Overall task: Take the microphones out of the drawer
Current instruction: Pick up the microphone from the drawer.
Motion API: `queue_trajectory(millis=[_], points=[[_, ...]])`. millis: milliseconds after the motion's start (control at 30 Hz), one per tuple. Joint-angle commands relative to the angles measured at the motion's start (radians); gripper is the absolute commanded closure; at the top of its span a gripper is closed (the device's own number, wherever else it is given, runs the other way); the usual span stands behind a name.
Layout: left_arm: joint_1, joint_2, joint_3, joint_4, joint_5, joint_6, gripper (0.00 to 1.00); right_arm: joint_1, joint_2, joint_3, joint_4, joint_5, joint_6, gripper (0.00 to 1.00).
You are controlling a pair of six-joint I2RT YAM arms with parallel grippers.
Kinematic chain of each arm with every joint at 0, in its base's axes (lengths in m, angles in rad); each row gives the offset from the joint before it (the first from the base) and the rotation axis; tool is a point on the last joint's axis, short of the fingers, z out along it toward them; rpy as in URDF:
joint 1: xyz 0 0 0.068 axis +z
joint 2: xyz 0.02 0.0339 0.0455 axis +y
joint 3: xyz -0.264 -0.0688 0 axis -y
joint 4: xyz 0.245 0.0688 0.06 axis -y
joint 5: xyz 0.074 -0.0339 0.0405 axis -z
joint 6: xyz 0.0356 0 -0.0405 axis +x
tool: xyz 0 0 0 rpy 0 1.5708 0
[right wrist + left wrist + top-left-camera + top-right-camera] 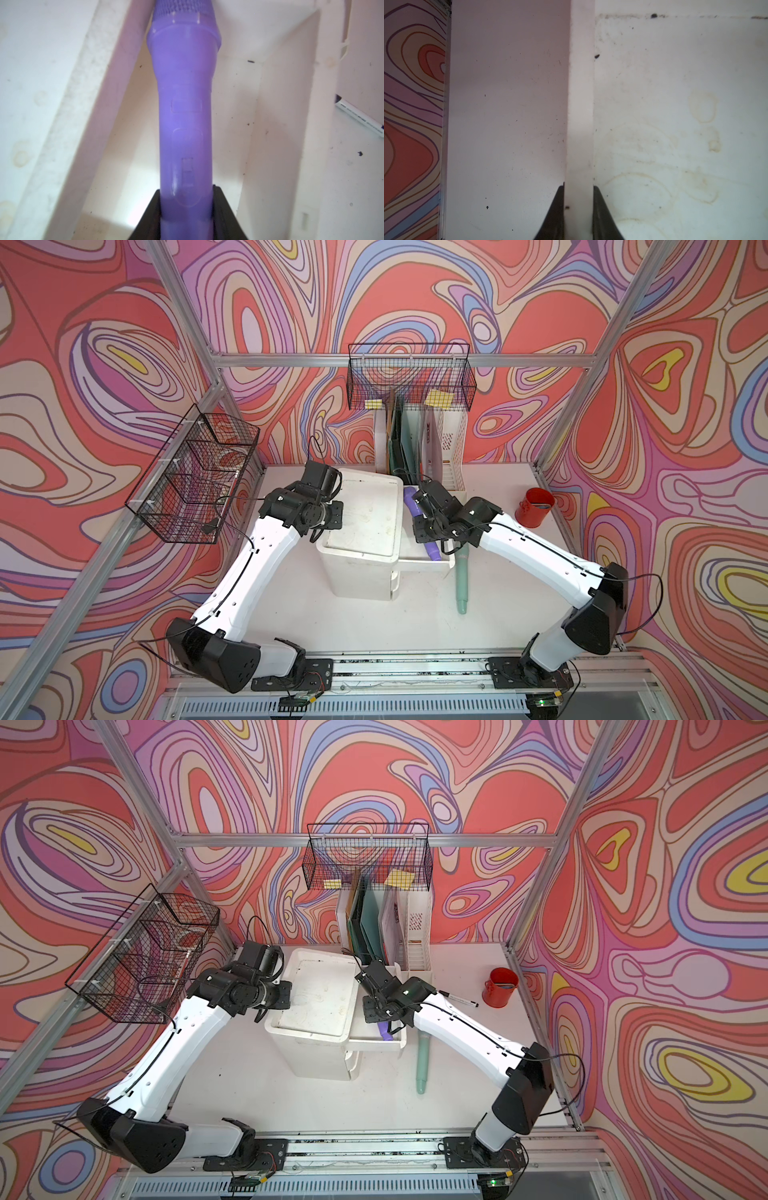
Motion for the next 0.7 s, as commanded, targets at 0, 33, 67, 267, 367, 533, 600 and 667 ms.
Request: queue_trajectory(millis=[0,33,67,267,367,533,600,667], points=[[0.008,-0.014,0.002,0.030,-0.054,-0.005,1.00,-0.015,-0.062,0.060,0.136,0.152,0.022,0.89],[0.008,-0.014,0.000,0.030,-0.055,-0.005,1.00,-0.015,-0.070,0.063,0.150,0.156,0.014,0.90],[0.008,-0.014,0.000,0.030,-0.055,-0.005,1.00,-0.014,-0.079,0.067,0.165,0.162,0.006,0.90],[0.008,-0.015,0.003,0.026,-0.054,-0.005,1.00,-0.014,-0.106,0.106,0.194,0.224,-0.043,0.91],[0.008,-0.015,0.008,0.025,-0.057,-0.001,1.00,-0.015,-0.139,0.100,0.205,0.292,-0.075,0.91],[0.008,-0.013,0.016,0.028,-0.061,0.008,1.00,-0.030,-0.216,0.058,0.224,0.382,-0.138,0.91],[0.007,-0.009,0.021,0.028,-0.058,0.010,1.00,-0.045,-0.238,0.048,0.201,0.409,-0.149,0.91],[0.008,-0.006,0.024,0.030,-0.057,0.013,1.00,-0.062,-0.262,0.027,0.179,0.423,-0.152,0.91]])
